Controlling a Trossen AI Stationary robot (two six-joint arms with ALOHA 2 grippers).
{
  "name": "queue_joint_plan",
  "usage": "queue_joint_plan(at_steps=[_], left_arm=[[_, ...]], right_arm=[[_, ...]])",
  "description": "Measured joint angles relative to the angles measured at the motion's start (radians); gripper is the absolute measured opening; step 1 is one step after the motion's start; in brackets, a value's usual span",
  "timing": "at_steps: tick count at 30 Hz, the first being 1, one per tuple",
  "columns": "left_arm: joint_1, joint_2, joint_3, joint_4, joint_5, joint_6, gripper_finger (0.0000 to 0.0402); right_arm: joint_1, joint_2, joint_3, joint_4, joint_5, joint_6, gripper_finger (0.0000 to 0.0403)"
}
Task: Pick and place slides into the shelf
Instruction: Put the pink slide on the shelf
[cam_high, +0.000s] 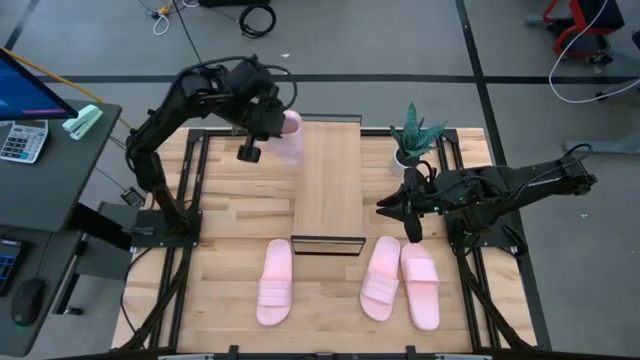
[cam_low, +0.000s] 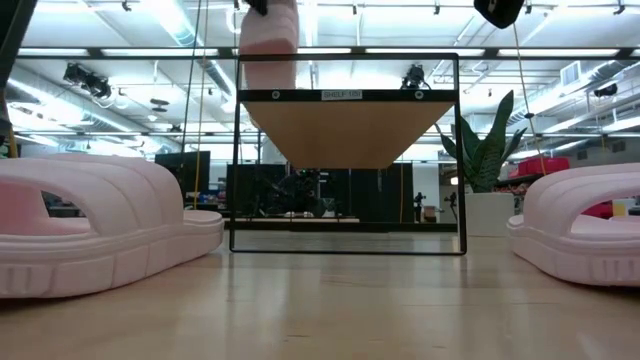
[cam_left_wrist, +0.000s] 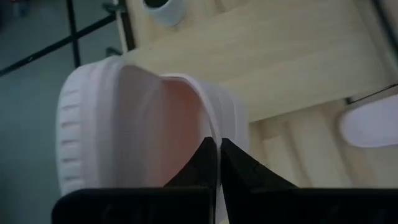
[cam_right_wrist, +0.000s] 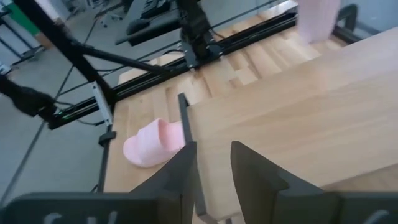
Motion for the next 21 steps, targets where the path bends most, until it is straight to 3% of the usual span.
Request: queue_joint_plan(at_steps=[4,10,21], left_arm=[[0.006,0.000,0.000,-0.011,-0.064,0.011,0.0008],[-0.001,0.003,0.000,-0.014,-0.059,0.022,0.0008],[-0.030,0.084,-0.002,-0.014,-0.059,0.023,0.0008]], right_arm=[[0.000,0.000,0.000,0.003,0.062,-0.001,0.0105],[0.000,0.000,0.000,0.031,0.181,-0.013,0.0105],[0.000,0.000,0.000,0.081,0.214,-0.054,0.0105]])
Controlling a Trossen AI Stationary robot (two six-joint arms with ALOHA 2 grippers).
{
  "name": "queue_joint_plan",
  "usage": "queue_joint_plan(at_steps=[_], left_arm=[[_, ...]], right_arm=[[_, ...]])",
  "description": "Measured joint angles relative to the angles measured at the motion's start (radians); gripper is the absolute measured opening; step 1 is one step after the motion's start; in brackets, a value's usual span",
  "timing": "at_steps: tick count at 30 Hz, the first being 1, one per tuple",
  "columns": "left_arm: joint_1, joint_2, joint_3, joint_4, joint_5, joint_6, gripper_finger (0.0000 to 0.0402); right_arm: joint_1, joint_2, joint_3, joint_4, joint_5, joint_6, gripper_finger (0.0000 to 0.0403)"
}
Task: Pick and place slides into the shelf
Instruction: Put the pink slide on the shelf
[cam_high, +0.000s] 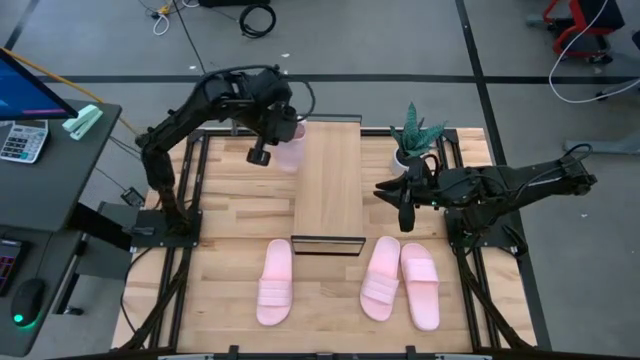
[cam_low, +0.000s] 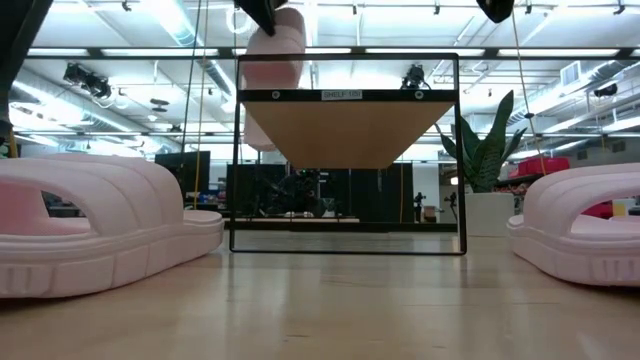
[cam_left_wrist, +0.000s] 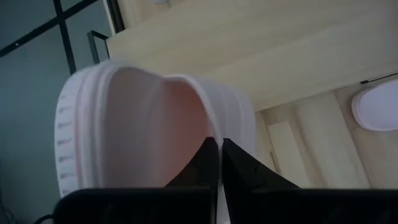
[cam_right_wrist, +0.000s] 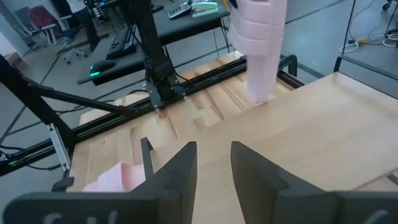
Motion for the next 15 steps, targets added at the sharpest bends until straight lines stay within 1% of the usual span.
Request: queue_joint_plan(at_steps=[6,11,15], left_arm=[[-0.001,0.035,0.003,0.030,-0.002,0.002,0.0008],[-0.001,0.037,0.002,0.079,-0.008,0.017,0.0008],[0.000,0.038,0.002,0.078,-0.010,0.018,0.0008]], right_arm=[[0.000,0.000,0.000,0.000,0.000,0.000,0.0105],[0.000,0.000,0.000,0.000,0.000,0.000,0.0105],[0.000,0.000,0.000,0.000,0.000,0.000,0.0105]])
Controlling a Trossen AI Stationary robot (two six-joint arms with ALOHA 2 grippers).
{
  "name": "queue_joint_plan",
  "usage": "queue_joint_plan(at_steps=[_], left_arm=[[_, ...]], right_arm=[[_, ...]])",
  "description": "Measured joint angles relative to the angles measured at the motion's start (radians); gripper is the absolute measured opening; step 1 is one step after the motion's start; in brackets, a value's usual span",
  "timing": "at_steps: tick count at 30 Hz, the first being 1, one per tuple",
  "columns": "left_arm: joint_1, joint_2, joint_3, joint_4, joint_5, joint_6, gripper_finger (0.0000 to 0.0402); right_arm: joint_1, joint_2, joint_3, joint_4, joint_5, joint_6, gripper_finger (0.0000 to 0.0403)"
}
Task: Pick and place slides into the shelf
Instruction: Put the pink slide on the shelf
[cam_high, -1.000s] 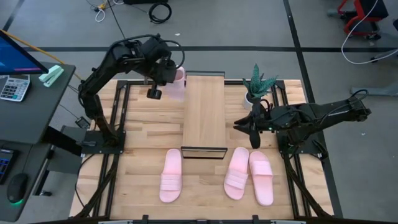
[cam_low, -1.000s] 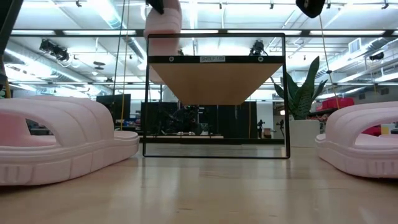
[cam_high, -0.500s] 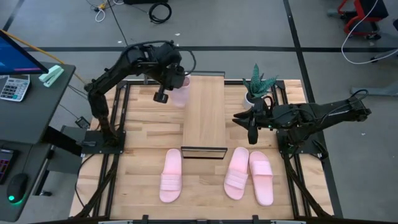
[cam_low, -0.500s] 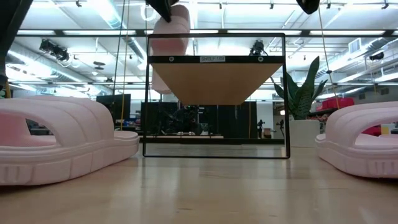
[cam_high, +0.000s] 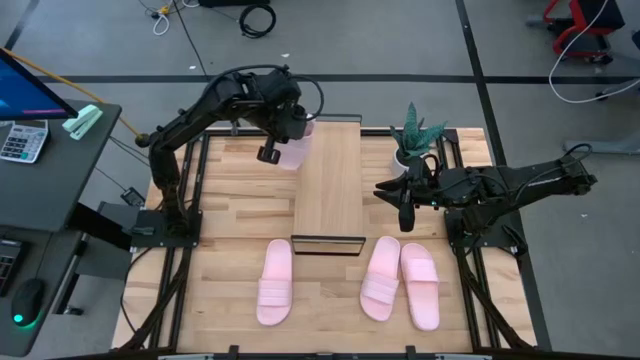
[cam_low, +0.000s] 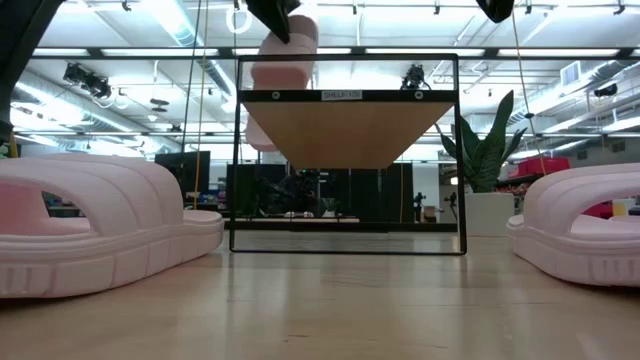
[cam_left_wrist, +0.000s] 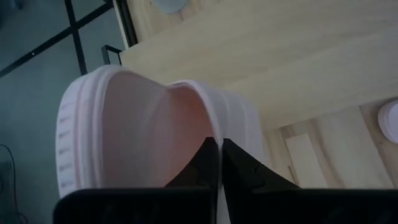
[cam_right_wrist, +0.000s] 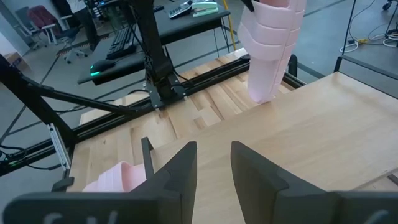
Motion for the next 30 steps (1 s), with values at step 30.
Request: queue_joint_plan(at_steps=[30], left_arm=[[-0.030,0.029,-0.011,0.096,-0.030,0.375,0.0008]], right_arm=[[0.000,0.000,0.000,-0.001,0.001,-0.034,0.0105]])
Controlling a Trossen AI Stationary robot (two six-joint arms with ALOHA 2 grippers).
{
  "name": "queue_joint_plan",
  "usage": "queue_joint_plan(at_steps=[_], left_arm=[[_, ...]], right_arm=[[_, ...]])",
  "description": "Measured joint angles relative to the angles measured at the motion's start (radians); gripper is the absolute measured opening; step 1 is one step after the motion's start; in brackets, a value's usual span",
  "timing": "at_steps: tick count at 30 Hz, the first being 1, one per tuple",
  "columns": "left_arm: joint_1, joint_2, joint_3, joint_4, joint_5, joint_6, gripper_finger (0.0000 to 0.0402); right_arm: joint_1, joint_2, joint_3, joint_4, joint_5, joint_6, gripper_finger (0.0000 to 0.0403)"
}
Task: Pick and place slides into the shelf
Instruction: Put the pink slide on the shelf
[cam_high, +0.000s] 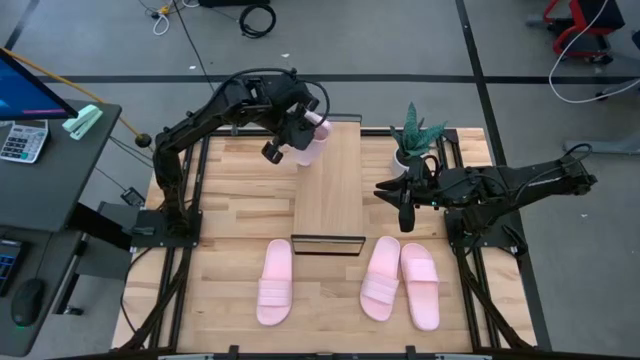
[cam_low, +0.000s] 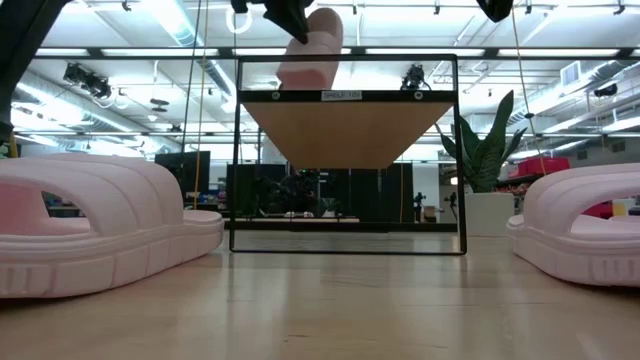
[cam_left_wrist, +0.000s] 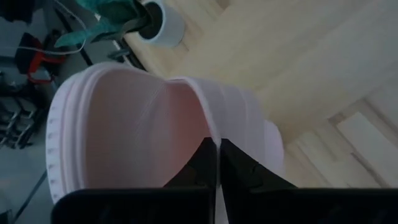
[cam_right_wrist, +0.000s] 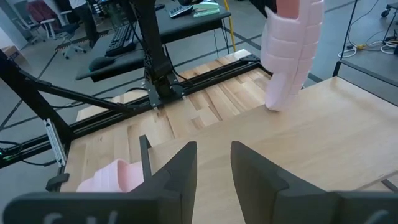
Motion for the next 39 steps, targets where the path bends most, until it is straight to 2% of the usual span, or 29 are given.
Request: queue_joint_plan(at_steps=[7,15,18,24,28,32,36,39], left_arm=[[0.000,-0.012,-0.001,-0.015,-0.001,0.037,0.0008],[-0.063,-0.012,-0.003,-0.087,0.123,0.020,0.0008],[-0.078,-0.014,-0.004,-0.095,0.102,0.008,0.0008],[-0.067,-0.043,0.020,-0.122,-0.053,-0.027,0.0008],[-0.048,-0.084,0.019,-0.139,-0.075,-0.059,0.0008],[-0.042,-0.122,0.022,-0.182,-0.064,-0.089,0.0008],[-0.041,-0.127,0.017,-0.179,0.016,-0.090,0.0008],[-0.042,-0.111,0.017,-0.179,0.033,-0.065,0.0008]], right_arm=[[0.000,0.000,0.000,-0.003,0.000,-0.019,0.0105],[0.000,0.000,0.000,-0.007,0.000,-0.019,0.0105],[0.000,0.000,0.000,-0.007,0.000,-0.020,0.0105],[0.000,0.000,0.000,-0.008,-0.001,-0.026,0.0105],[0.000,0.000,0.000,-0.009,-0.001,-0.027,0.0105],[0.000,0.000,0.000,-0.010,-0.001,-0.027,0.0105],[0.000,0.000,0.000,-0.010,-0.001,-0.035,0.0105],[0.000,0.000,0.000,-0.008,-0.001,-0.036,0.0105]])
